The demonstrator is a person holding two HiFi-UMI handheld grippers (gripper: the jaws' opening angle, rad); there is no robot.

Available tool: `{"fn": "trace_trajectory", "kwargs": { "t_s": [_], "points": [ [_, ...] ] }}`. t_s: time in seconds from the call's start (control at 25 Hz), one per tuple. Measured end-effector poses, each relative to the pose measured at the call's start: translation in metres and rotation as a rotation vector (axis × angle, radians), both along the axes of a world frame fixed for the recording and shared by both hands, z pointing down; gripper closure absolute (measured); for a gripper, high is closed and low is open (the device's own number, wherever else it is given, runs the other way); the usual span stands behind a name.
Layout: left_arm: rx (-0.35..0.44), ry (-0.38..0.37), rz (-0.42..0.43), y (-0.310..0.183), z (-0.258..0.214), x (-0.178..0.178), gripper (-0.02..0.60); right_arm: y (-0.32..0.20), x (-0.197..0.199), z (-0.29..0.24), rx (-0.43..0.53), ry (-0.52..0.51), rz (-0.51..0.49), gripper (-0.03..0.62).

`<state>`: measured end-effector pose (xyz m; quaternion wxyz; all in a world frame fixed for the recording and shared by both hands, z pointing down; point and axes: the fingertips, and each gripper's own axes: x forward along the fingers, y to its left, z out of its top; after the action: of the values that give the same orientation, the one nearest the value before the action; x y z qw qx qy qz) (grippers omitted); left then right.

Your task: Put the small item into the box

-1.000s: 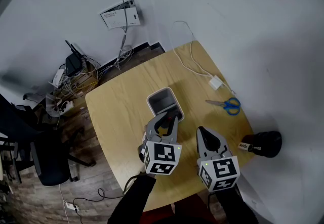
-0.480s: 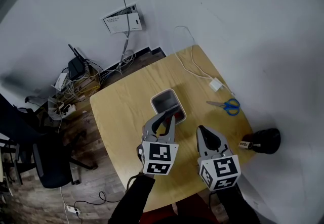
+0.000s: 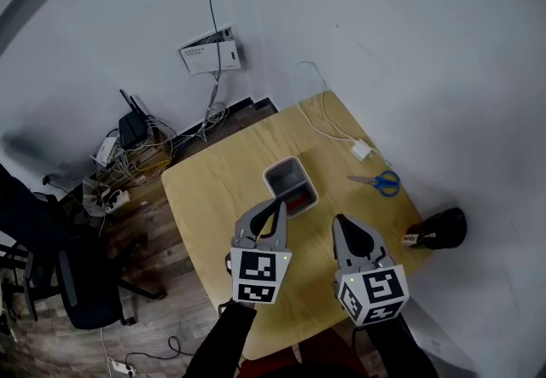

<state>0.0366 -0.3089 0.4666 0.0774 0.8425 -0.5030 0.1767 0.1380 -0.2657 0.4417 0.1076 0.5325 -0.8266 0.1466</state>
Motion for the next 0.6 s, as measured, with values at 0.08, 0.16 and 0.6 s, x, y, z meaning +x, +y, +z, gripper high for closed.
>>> {"fn": "trace_trajectory", "kwargs": {
  "t_s": [0.08,0.16,0.6],
  "points": [
    [0.009,0.016,0.011,0.007,-0.008,-0.004,0.578,0.006,-0.002,-0.009,0.018,0.0,0.005,0.586],
    [0.018,0.028,0.023,0.014,-0.015,-0.008,0.578,0.011,-0.003,-0.018,0.034,-0.006,0.011,0.586],
    [0.064,0.106,0.078,0.065,-0.058,-0.043,0.578,0.057,-0.03,-0.066,0.125,-0.031,0.022,0.586]
  ]
}}
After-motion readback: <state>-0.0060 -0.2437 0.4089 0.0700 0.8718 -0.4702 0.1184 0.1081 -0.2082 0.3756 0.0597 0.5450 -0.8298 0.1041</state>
